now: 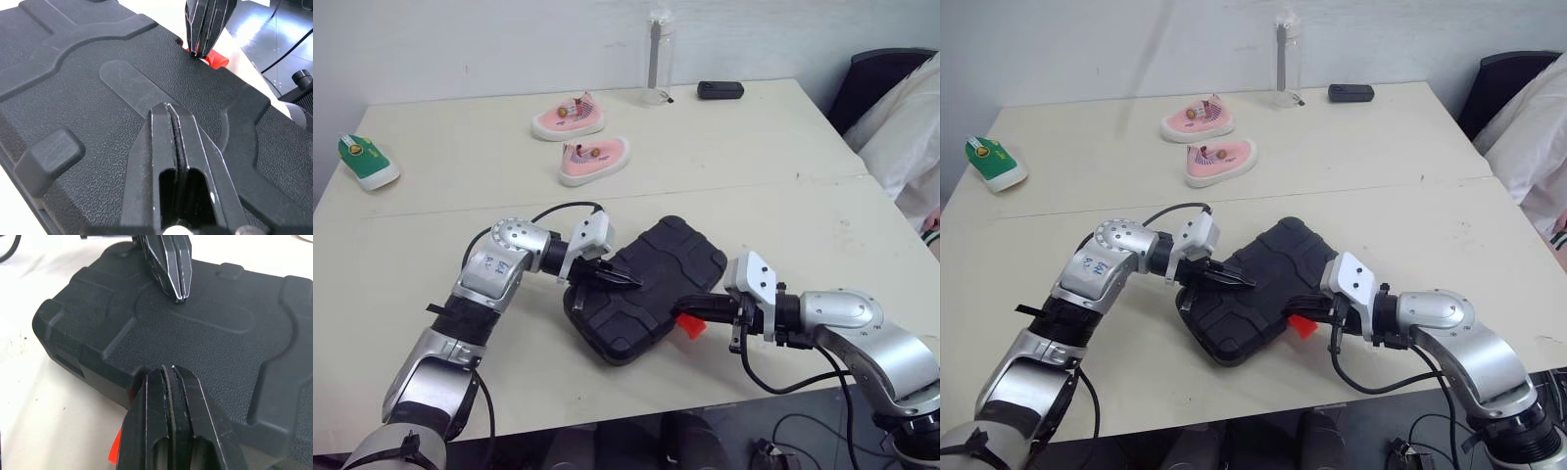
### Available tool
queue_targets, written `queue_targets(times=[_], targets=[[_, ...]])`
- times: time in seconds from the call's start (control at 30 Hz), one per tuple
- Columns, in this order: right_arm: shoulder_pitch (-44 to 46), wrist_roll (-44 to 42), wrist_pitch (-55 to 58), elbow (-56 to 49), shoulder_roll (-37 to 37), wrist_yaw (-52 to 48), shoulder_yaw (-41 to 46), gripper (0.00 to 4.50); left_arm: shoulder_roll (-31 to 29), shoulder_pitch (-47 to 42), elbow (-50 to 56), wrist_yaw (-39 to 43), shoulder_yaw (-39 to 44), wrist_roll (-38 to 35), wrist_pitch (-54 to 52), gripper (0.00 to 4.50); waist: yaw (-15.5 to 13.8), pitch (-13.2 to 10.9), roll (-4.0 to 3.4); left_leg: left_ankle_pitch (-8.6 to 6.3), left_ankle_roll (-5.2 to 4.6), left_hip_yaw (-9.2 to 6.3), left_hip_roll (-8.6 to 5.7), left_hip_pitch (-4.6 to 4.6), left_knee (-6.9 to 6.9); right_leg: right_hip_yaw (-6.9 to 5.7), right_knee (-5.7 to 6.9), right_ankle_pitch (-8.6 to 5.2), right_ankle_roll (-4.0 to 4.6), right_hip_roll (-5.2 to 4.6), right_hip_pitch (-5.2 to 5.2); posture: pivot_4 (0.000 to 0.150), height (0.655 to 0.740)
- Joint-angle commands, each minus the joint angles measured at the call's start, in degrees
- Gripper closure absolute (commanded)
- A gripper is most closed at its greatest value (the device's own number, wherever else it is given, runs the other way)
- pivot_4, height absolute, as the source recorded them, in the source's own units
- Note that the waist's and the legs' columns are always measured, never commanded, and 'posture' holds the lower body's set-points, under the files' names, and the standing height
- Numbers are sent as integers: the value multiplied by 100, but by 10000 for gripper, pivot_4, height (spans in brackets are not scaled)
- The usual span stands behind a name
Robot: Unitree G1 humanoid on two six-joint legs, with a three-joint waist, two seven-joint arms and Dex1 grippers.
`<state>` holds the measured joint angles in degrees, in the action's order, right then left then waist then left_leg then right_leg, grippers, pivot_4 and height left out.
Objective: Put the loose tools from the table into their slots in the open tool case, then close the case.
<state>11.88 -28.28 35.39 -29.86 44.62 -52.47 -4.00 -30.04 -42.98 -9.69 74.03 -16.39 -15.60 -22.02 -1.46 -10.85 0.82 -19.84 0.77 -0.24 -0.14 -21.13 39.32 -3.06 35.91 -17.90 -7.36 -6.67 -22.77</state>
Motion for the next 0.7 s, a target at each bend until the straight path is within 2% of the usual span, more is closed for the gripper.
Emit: queue_targets(times=[0.03, 0.23, 0.4, 0.7], targets=[[-202, -113, 90, -280, 220, -93, 196, 45000, 29, -21, -89, 19, -117, 155, 6, 44889, -5, 0, 0, 0, 0, -2, 0, 0, 0, -1, -1, 0, 0, 0, 1, 1500, 7269], [-758, -366, 235, -542, 700, -254, 712, 45000, 94, -108, -218, 72, -136, 199, 128, 44889, -8, 0, 0, 0, -2, -4, -2, -1, 2, -5, -3, 0, 0, -1, 6, 1500, 7269], [-1051, -373, 249, -571, 815, -253, 797, 45000, 155, -152, -291, 107, -160, 221, 215, 44889, -7, 0, 0, 0, -2, -5, -1, -1, 2, -6, -3, 0, 0, 0, 6, 1500, 7269], [-972, 280, -116, -103, 333, -13, -137, 45000, 327, -183, -242, 32, -330, 523, 377, 44889, -12, 1, 1, 0, -2, -8, -3, 0, 3, -9, -4, 0, 0, -2, 10, 1500, 7269]])
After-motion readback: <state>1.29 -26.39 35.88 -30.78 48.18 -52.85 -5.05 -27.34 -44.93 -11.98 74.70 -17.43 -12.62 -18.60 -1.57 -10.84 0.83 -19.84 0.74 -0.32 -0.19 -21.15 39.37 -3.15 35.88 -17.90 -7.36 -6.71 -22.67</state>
